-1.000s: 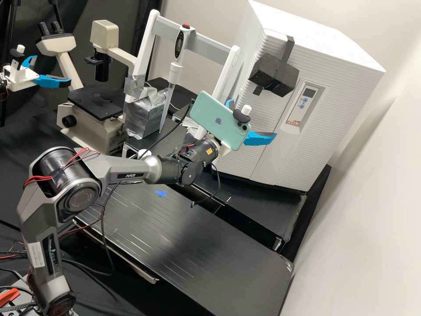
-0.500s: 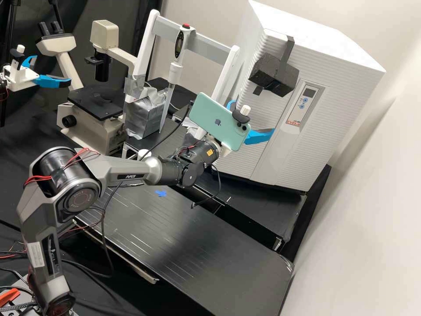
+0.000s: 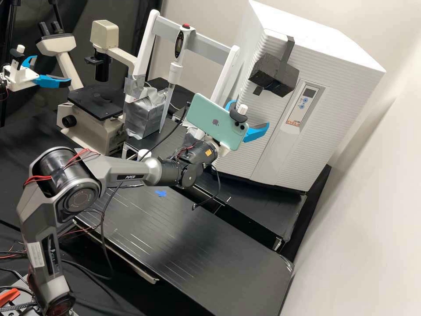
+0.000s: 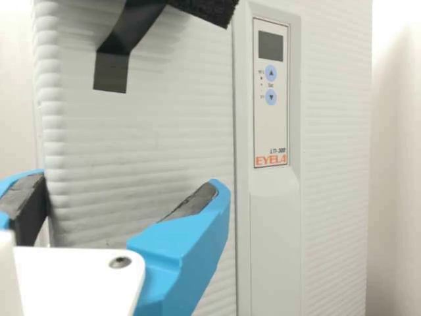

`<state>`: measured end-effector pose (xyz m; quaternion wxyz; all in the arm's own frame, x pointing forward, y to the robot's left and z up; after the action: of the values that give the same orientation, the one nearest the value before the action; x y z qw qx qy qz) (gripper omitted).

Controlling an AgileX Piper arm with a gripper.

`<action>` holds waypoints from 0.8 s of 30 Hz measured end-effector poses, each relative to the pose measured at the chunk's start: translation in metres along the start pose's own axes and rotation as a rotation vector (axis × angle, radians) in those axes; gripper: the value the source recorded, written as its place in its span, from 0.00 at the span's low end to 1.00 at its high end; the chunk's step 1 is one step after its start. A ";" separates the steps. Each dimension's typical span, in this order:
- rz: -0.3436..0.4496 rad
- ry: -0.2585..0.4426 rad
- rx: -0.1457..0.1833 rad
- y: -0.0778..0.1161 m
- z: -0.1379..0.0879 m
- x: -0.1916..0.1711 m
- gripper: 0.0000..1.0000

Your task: Open the door

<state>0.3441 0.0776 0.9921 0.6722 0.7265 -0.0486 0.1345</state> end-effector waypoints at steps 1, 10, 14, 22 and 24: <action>-0.002 0.000 -0.002 0.000 0.000 0.000 0.00; -0.012 0.011 -0.011 -0.001 -0.001 0.000 0.00; -0.019 0.016 -0.011 -0.002 -0.001 0.000 0.00; -0.021 0.022 -0.012 -0.003 -0.001 -0.002 0.00; -0.021 0.025 -0.012 -0.004 -0.001 -0.002 0.00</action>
<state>0.3430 0.0783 0.9882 0.6783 0.7213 -0.0335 0.1361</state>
